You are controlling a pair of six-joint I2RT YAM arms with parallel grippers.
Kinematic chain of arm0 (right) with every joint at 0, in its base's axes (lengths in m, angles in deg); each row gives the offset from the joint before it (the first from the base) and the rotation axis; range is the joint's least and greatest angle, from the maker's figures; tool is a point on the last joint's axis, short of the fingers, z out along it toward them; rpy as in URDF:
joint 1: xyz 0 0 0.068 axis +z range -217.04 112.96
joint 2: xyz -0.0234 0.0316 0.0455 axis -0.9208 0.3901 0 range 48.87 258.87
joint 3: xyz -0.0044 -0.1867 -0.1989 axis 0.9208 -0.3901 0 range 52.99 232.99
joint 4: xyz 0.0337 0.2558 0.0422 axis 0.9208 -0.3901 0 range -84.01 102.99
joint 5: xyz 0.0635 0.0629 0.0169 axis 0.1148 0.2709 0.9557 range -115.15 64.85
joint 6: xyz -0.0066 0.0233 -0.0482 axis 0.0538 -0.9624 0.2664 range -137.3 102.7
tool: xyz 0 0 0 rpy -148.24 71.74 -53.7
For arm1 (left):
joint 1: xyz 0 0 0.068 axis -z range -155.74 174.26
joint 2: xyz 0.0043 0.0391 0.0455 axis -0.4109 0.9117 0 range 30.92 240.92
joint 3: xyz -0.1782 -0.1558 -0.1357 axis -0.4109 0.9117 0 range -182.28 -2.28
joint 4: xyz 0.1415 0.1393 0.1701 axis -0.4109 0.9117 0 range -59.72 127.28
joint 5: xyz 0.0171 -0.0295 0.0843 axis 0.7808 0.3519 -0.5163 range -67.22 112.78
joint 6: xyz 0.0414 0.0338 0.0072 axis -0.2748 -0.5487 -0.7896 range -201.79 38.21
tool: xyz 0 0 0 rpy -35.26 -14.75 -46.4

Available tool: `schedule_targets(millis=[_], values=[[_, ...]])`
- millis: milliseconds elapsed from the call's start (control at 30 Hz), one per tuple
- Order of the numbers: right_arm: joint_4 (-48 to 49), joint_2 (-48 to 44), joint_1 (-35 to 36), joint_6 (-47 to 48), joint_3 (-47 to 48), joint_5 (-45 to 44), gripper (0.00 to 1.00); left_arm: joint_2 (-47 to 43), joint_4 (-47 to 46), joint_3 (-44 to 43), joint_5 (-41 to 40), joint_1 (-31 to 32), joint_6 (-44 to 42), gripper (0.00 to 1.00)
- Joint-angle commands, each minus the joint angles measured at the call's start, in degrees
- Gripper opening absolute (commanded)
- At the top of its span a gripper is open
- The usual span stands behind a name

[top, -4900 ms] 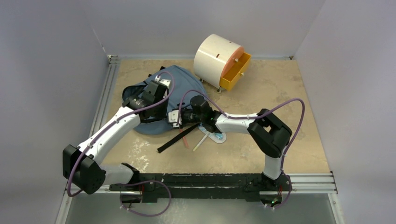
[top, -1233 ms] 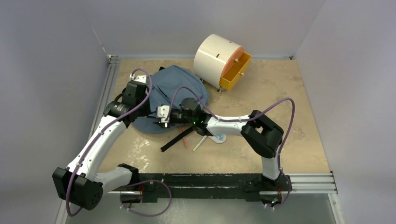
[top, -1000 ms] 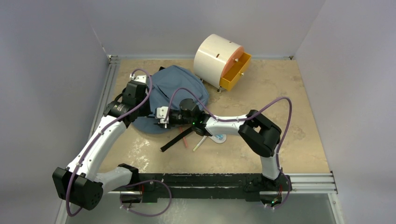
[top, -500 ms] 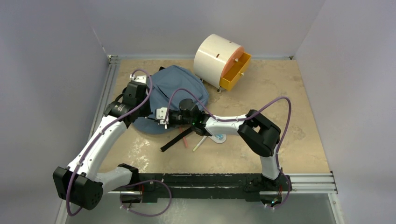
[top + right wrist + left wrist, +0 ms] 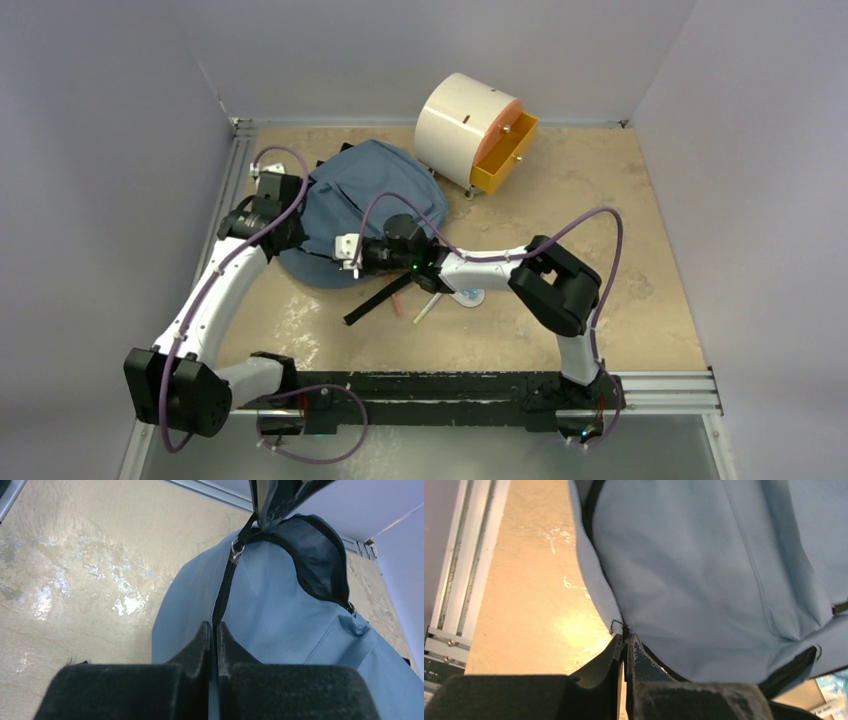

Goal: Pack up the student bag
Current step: Zip the student bag at the center of the board.

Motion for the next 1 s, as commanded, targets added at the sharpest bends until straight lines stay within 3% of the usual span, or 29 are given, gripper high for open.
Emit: schedule_targets(millis=[0,333,967], values=[[3.70,-2.72,-0.09,-0.15,-1.75,-0.06,0.00,0.83,-3.70,-2.41,-3.27,-4.32,-0.93,0.00],[2.73,-4.52,0.39,2.30,-3.96,0.18,0.00,6.80,-9.50,-6.22,-3.29,-10.97,-2.86,0.00],[-3.81,-5.95,2.35,11.46,-5.91,3.69,0.00,23.69,-20.12,-20.03,-3.89,-17.68,-7.78,0.00]])
